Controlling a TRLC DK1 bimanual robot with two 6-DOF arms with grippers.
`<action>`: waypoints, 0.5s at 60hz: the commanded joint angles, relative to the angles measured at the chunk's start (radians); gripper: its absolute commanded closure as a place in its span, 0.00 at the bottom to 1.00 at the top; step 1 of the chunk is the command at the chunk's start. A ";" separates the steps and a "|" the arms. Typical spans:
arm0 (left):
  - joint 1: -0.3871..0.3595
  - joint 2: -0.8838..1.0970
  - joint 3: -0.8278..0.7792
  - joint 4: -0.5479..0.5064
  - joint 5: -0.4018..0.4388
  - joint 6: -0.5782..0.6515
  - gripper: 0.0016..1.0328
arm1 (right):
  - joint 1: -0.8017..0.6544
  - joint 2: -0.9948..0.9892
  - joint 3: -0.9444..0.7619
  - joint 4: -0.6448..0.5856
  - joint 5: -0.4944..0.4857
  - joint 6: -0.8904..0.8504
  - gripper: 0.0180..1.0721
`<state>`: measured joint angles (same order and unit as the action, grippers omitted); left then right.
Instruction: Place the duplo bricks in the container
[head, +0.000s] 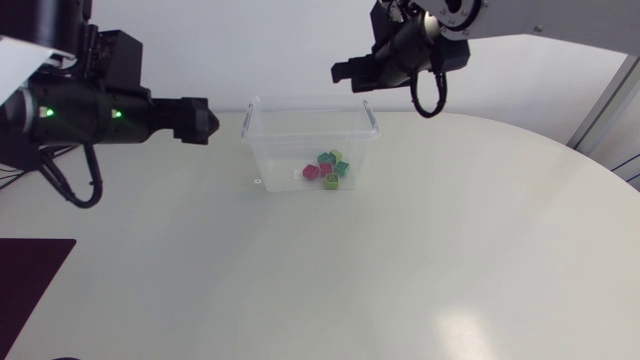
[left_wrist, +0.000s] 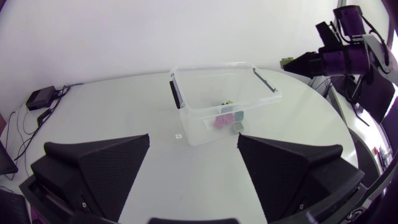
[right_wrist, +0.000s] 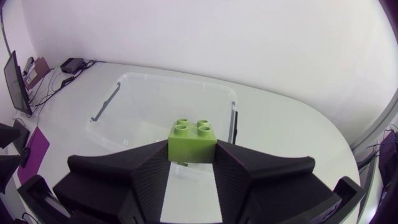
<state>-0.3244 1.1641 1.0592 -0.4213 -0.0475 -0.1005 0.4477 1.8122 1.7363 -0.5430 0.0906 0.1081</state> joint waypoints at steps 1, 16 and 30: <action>0.005 -0.081 -0.077 -0.013 -0.011 0.013 0.04 | 0.032 0.064 0.048 0.021 -0.002 -0.019 0.66; 0.035 -0.257 -0.200 -0.042 -0.022 0.016 0.04 | 0.068 0.190 0.149 0.035 0.008 -0.025 0.65; 0.042 -0.357 -0.254 -0.062 -0.023 0.021 0.04 | 0.069 0.269 0.198 0.034 0.055 0.010 0.07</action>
<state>-0.2913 0.8307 0.8291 -0.4740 -0.0624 -0.0933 0.5114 2.0365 1.8915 -0.4973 0.1295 0.1005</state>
